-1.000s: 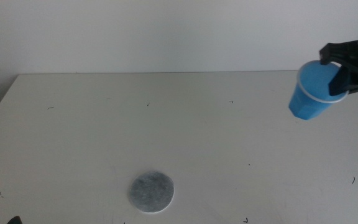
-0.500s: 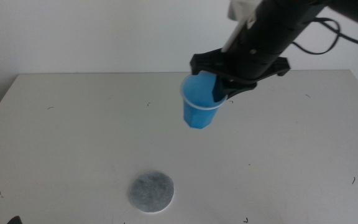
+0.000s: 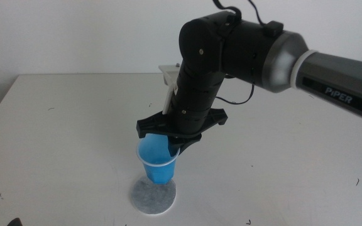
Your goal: Place an empty cup on a cup mat.
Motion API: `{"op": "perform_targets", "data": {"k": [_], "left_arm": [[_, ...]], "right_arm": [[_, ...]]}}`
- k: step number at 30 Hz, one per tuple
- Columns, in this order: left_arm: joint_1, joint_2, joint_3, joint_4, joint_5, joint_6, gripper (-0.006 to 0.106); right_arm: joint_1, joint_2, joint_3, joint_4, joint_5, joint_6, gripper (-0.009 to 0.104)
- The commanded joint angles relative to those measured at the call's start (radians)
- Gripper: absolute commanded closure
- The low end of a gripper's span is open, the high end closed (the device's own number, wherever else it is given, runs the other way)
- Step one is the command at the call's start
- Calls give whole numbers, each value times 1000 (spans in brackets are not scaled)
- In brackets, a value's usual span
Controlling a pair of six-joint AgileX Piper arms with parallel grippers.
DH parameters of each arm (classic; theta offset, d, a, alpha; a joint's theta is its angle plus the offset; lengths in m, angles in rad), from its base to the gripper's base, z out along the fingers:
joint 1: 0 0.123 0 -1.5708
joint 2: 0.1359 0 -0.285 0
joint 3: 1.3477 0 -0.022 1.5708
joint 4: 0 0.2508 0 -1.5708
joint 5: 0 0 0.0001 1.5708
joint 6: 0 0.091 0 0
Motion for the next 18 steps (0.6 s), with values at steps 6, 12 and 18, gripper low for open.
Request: {"op": "perform_targets", "data": {"k": [6, 12, 18], "left_arm": [[1, -13, -6, 3, -66, -11, -5], [1, -13, -6, 3, -66, -11, -5], [1, -13, -6, 3, -66, -11, -5]], "right_arm": [[22, 19, -36, 3, -48, -6, 94], [30, 63, -36, 3, -96, -11, 94], [32, 89, -36, -1, -103, -36, 94]]}}
